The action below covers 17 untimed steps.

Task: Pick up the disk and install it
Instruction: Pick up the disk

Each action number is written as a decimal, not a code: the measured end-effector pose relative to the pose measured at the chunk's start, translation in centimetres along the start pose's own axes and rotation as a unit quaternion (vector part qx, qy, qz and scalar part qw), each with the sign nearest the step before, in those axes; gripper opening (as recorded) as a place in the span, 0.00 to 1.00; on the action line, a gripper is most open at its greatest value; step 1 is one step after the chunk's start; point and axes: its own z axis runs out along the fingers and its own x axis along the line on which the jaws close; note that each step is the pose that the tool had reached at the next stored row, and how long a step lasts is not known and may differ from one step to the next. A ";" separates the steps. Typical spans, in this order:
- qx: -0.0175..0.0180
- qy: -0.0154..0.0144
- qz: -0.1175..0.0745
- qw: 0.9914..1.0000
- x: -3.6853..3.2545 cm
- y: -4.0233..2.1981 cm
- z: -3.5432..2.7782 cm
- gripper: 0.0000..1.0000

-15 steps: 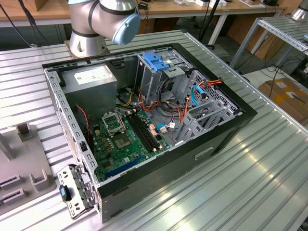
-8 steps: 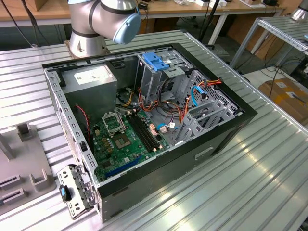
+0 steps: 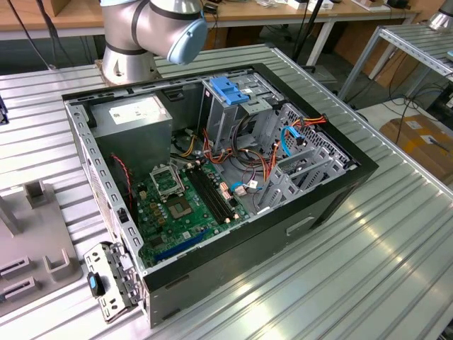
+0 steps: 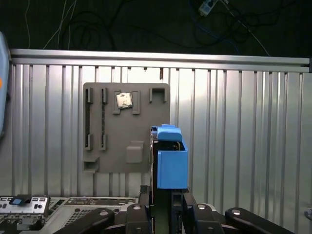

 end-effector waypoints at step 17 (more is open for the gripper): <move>0.000 0.000 0.000 1.000 0.07 -4.41 0.03 0.35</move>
